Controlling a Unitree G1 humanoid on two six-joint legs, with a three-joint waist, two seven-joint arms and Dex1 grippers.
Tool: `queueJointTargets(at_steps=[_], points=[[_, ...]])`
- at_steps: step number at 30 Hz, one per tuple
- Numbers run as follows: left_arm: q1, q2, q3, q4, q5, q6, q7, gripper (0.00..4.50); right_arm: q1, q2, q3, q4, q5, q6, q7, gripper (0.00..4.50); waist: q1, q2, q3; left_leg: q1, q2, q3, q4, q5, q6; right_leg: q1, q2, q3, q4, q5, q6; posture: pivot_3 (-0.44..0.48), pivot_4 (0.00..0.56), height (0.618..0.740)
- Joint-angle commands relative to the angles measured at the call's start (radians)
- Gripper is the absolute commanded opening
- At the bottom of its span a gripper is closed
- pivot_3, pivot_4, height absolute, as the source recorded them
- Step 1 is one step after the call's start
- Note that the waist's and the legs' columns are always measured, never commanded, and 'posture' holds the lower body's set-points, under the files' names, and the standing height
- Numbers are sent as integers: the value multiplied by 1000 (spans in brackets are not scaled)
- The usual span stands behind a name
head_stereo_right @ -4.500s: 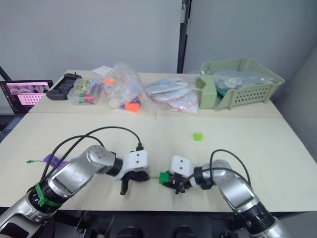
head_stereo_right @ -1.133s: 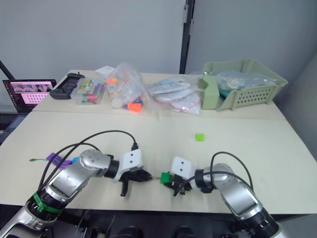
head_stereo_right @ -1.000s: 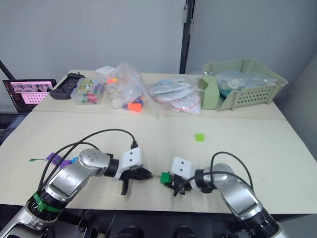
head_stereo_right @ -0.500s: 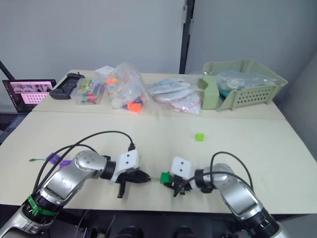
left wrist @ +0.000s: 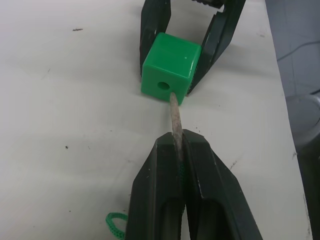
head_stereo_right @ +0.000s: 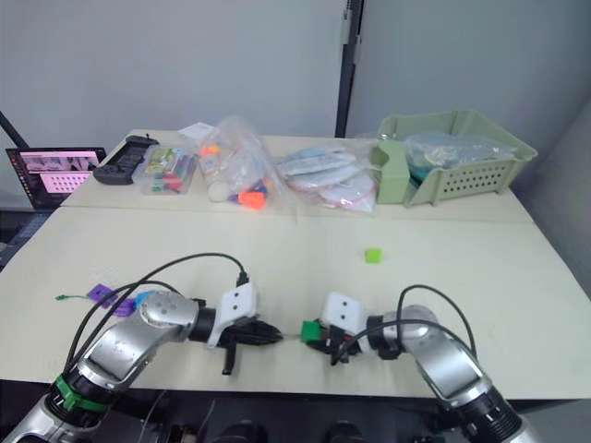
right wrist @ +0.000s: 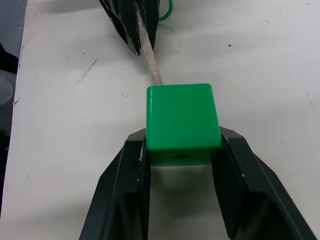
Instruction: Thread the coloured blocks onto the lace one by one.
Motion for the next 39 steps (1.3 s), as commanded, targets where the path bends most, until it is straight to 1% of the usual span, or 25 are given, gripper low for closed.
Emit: queueJointTargets(at_steps=[1,5,9,14,18,22,29,39], points=[[7,-3,29,-23,-21,-19,11,0,32,-45,4,29,2,-24,55,1183,1,0,0,0,0,0,0,0,0,0,0,0,0,0,0,0,150,740],[13,-2,27,-29,-22,-22,17,0,30,-66,12,32,-7,-46,73,1183,2,0,0,0,0,0,0,0,0,0,-1,0,0,0,0,0,150,740],[9,4,9,-39,-15,-21,12,0,10,-61,17,44,-28,-33,54,1183,1,0,0,0,0,0,0,0,0,0,-1,0,0,0,0,0,150,740],[-1,-11,-11,-46,-3,-12,29,0,14,-56,26,46,-36,-36,49,1183,1,0,0,0,0,0,0,0,0,0,0,0,0,0,0,0,150,740],[-2,-6,-26,-53,-1,3,30,0,13,-55,29,42,-37,-32,44,1183,-1,0,0,0,0,0,0,0,0,0,0,0,0,0,0,0,150,740],[-26,10,-49,-57,25,-5,25,0,10,-58,32,35,-39,-25,44,1183,-2,0,0,0,0,0,0,0,0,0,0,0,0,0,0,0,150,740],[-49,-2,-61,-61,32,15,41,0,4,-57,36,17,-41,-6,40,1183,-4,0,0,0,0,0,0,0,0,0,0,0,0,0,0,0,150,740],[-69,0,-83,-63,42,31,24,0,0,-52,43,-1,-39,19,26,1183,-4,0,0,0,0,0,0,0,0,0,0,0,0,0,0,0,150,740]])
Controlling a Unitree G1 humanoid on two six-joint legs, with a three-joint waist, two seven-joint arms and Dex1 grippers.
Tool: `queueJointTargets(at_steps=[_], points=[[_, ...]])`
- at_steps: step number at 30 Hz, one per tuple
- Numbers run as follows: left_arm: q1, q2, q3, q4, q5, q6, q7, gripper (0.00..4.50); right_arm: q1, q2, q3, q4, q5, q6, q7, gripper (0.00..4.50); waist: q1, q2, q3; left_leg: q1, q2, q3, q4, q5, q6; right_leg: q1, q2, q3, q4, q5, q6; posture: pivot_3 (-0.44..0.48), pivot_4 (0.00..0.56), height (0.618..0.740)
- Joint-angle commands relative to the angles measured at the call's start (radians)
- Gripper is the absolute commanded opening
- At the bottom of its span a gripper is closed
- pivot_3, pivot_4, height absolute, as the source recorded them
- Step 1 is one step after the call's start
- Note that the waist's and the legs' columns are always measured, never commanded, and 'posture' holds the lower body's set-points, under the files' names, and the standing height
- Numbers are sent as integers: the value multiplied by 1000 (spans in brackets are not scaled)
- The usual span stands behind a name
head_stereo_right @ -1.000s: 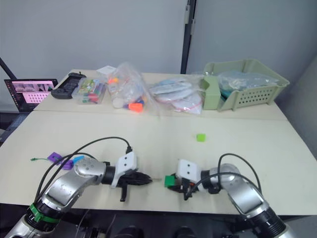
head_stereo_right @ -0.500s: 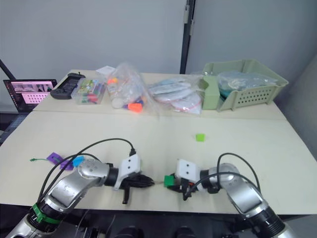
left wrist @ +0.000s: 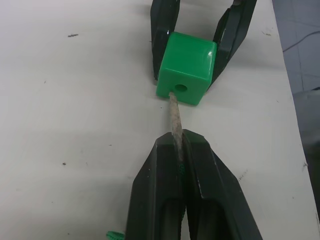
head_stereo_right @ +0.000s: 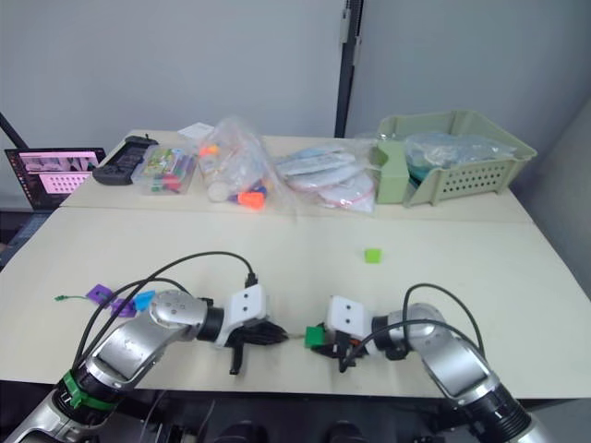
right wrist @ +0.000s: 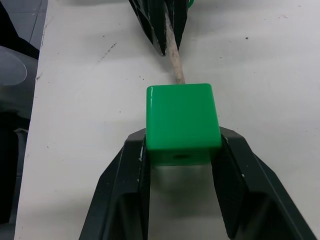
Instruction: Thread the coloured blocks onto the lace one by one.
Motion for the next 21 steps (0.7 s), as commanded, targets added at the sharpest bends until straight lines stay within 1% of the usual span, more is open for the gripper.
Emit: queueJointTargets(at_steps=[1,11,15,18,21], points=[[-23,-7,-9,-40,-5,4,-5,0,10,-9,29,9,-35,35,-6,1183,0,0,0,0,0,0,0,0,0,0,0,0,0,0,0,0,150,740],[-49,-38,-21,-41,-5,32,2,0,9,-6,32,-1,-37,54,-12,1183,0,0,0,0,0,0,0,0,0,0,0,0,0,0,0,0,150,740],[-55,-30,-31,-45,-5,41,-14,0,9,-3,35,-5,-38,60,-16,1183,0,0,0,0,0,0,0,0,0,0,0,0,0,0,0,0,150,740],[-69,-15,-38,-66,-25,79,-37,0,6,2,37,-3,-42,64,-21,1183,0,0,0,0,0,0,0,0,0,0,0,0,0,0,0,0,150,740],[-78,-21,-39,-77,-33,110,-38,0,7,3,39,-7,-44,66,-23,1183,0,0,0,0,0,0,0,0,0,0,1,0,0,0,0,0,150,740]])
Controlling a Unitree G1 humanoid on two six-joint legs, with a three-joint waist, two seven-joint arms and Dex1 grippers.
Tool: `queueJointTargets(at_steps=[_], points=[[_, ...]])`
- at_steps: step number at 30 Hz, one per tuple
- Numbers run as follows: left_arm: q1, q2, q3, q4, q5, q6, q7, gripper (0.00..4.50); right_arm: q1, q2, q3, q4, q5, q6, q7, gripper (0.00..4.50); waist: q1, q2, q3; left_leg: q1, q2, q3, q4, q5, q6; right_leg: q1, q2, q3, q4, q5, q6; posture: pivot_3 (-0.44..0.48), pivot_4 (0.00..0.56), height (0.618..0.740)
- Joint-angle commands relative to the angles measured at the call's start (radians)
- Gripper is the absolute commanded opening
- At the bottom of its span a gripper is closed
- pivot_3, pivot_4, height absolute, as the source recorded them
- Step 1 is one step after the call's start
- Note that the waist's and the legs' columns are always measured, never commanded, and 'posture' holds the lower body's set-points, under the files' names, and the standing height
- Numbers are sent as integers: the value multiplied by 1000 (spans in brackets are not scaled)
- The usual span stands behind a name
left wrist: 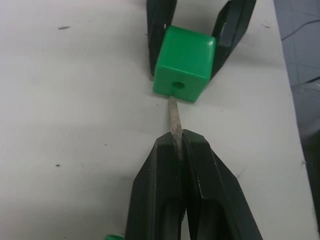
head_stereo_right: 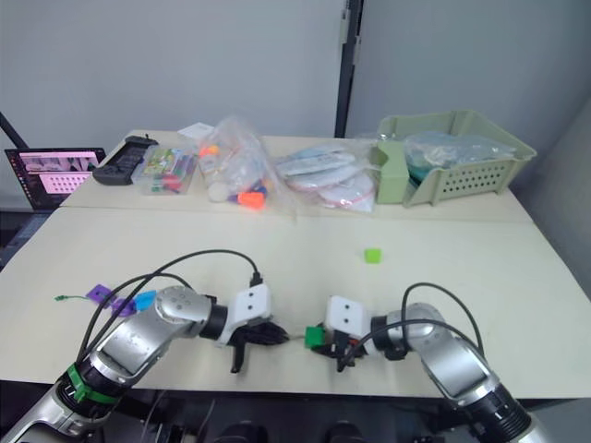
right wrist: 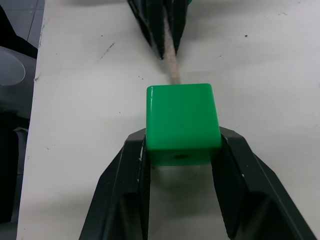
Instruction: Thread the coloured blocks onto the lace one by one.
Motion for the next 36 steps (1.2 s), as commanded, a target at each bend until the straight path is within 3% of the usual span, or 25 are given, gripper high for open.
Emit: queueJointTargets(at_steps=[1,6,16,23,36], points=[[-31,-24,-9,-61,-39,28,-11,0,11,1,37,15,-37,26,-13,1183,0,0,0,0,0,0,0,0,0,0,0,0,0,0,0,0,150,740],[-36,-58,-1,-75,-48,80,18,0,18,-2,41,4,-38,30,-14,1183,1,0,0,1,0,0,0,0,0,1,0,0,0,0,0,0,150,740],[-94,2,49,-89,-188,249,-78,0,28,-10,46,-6,-38,31,-13,1183,0,0,0,1,0,0,0,0,0,1,0,0,0,0,0,0,150,740],[-145,64,10,-18,-196,211,-143,0,25,-2,54,-5,-40,31,-19,1183,-5,0,0,0,1,0,0,0,0,0,2,0,0,0,0,0,150,740],[-138,47,24,95,-169,126,-108,0,45,-11,46,-22,-36,38,-32,1183,-3,0,0,0,1,0,0,0,0,0,2,0,0,0,0,0,150,740]])
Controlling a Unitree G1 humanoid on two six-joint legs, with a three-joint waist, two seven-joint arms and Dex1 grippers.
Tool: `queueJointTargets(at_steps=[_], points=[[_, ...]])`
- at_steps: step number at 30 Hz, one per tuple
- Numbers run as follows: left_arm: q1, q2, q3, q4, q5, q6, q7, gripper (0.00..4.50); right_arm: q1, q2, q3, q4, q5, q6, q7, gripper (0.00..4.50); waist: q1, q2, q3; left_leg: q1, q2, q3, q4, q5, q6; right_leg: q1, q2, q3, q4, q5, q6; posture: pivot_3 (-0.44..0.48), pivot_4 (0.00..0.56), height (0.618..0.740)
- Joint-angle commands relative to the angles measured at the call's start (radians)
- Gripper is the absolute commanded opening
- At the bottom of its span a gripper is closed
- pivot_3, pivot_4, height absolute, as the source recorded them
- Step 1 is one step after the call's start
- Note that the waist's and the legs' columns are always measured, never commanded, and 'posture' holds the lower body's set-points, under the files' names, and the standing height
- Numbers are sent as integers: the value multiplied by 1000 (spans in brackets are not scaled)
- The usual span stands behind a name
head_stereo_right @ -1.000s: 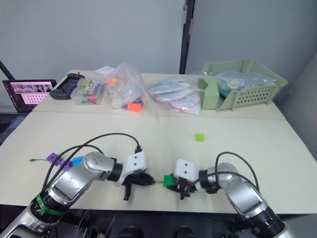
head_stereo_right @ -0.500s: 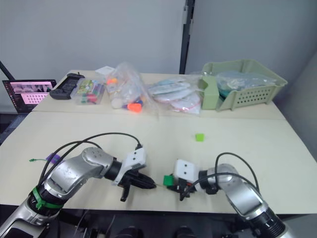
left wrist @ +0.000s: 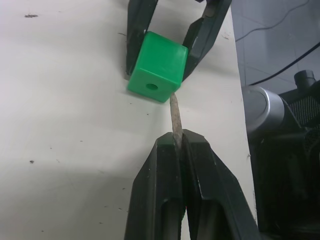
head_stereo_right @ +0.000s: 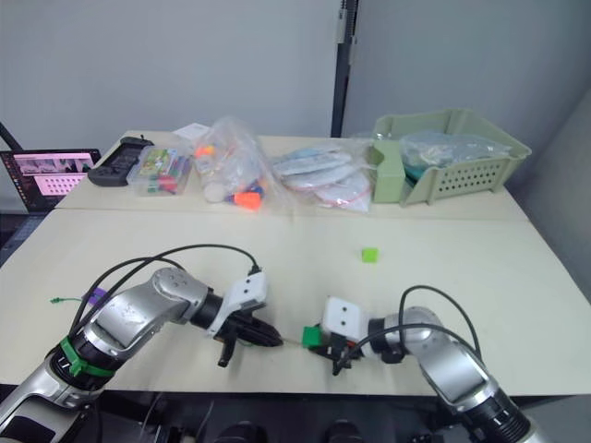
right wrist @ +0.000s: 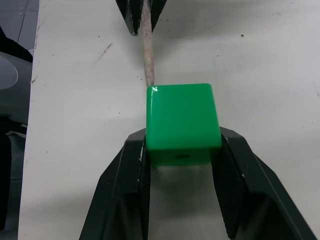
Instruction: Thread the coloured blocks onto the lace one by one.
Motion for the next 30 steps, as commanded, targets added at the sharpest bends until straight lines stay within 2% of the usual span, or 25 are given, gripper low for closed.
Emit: queueJointTargets(at_steps=[1,19,30], points=[[1,-8,32,22,-4,-33,5,0,25,-16,30,13,-27,30,2,1183,0,0,0,0,0,0,0,0,0,0,0,0,0,0,0,0,150,740],[36,-49,40,8,-14,-21,64,0,28,-22,29,2,-21,35,6,1183,0,0,0,0,0,0,0,0,0,0,0,0,0,0,0,0,150,740],[48,-122,13,-19,-11,-9,116,0,27,-19,28,-4,-18,43,4,1183,4,0,0,0,-1,0,0,0,0,0,-1,0,0,0,0,0,150,740]])
